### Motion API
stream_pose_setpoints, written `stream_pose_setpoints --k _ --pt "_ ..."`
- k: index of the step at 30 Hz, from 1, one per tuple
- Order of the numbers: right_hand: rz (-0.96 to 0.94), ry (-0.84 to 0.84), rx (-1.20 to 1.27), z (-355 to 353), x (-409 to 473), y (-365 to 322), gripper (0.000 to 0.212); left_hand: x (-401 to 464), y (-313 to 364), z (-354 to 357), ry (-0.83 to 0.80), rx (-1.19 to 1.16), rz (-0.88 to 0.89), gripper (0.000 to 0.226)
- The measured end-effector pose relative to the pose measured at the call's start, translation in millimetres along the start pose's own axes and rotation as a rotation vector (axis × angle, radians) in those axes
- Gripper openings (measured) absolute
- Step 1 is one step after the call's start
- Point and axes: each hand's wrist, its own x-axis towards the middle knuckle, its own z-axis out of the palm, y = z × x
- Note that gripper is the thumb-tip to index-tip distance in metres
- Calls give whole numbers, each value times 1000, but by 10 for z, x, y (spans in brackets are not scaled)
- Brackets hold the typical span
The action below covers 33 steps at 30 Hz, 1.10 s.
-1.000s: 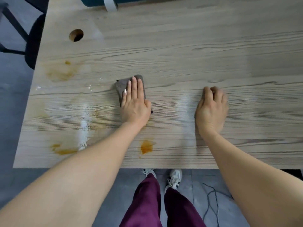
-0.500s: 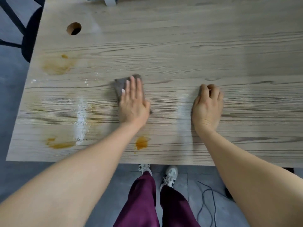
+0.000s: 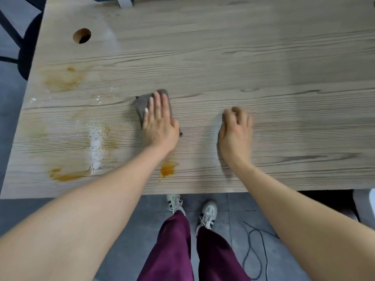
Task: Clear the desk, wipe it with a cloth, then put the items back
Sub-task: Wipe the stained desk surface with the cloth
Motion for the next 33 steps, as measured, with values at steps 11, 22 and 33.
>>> stream_pose_setpoints --k 11,22,33 --pt "138 115 139 -261 43 263 29 353 143 -26 -17 -8 29 68" --pt "321 166 79 -494 -144 581 29 -396 1196 146 -149 21 676 67" --pt "419 141 22 -697 -387 728 28 -554 1313 189 -119 24 543 67"
